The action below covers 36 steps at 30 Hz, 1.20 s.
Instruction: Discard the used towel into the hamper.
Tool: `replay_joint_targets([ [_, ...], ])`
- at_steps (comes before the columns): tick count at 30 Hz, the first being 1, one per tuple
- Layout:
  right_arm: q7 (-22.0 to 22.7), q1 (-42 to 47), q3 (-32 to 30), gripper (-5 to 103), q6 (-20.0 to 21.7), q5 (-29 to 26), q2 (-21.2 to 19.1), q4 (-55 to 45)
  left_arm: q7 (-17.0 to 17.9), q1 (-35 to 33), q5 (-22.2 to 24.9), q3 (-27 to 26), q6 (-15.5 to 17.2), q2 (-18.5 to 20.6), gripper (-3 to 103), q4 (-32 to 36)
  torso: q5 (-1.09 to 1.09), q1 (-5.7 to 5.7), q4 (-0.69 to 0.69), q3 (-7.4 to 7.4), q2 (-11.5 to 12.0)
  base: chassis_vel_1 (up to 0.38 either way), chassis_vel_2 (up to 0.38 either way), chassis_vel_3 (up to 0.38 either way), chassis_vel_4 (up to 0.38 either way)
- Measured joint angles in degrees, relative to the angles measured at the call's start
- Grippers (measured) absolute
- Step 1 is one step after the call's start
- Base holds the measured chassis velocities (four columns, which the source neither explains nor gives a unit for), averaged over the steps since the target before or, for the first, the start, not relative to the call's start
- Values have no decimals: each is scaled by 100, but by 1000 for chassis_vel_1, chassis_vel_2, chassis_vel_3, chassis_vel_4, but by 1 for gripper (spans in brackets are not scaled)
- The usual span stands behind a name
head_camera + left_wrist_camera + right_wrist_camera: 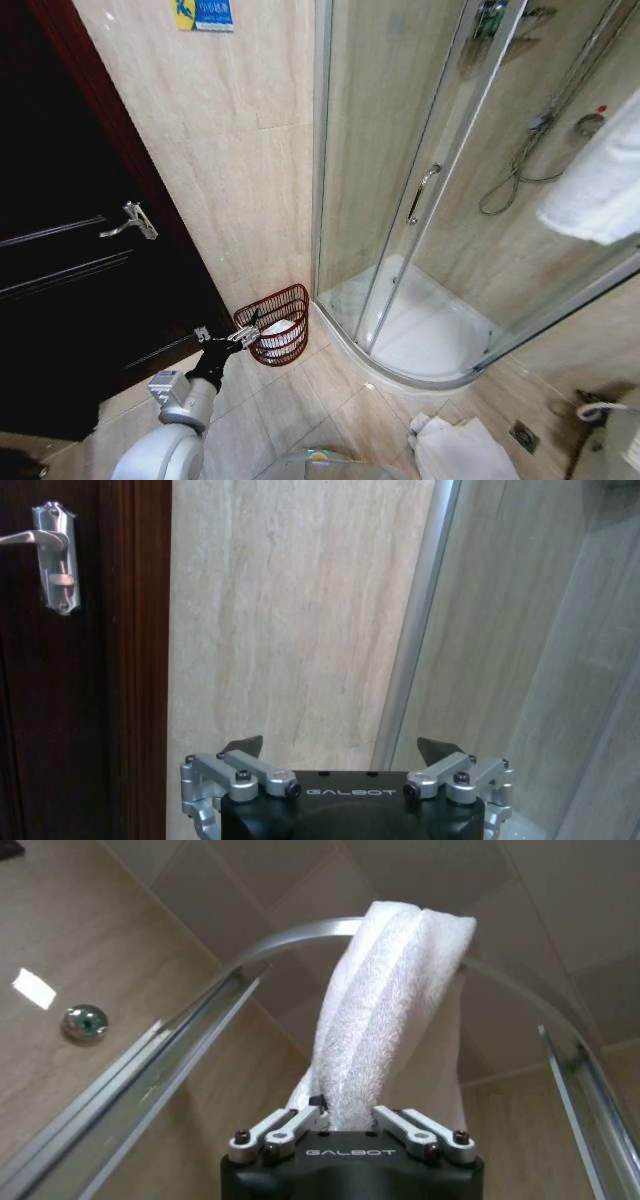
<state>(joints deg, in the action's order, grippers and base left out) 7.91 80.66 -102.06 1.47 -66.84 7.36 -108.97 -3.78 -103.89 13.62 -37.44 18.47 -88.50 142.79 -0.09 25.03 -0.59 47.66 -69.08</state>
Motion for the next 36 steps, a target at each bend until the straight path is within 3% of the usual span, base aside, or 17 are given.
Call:
replay_joint_targets([
  [3,-82,184,-42,10,-4,33,338,-289,0,0,0,0,0,0,100,0,13,0,0,1,0,0,0,0,0],
  [19,-808,1087,586,10,-687,1427,2742,-1645,0,0,0,0,0,0,100,0,10,0,1,1,1,0,0,0,0],
  [24,-972,1286,674,10,-846,1714,3096,-1768,0,0,0,0,0,-1,100,0,7,0,-1,1,1,0,0,0,0],
  [27,-1252,1645,766,10,-1117,2009,3517,-1826,0,0,0,0,0,0,100,0,12,0,0,1,1,0,0,0,0],
  [36,-1442,1779,762,10,-1434,2325,3996,-2188,0,0,0,0,0,0,100,0,7,1,-2,1,1,0,0,0,0],
])
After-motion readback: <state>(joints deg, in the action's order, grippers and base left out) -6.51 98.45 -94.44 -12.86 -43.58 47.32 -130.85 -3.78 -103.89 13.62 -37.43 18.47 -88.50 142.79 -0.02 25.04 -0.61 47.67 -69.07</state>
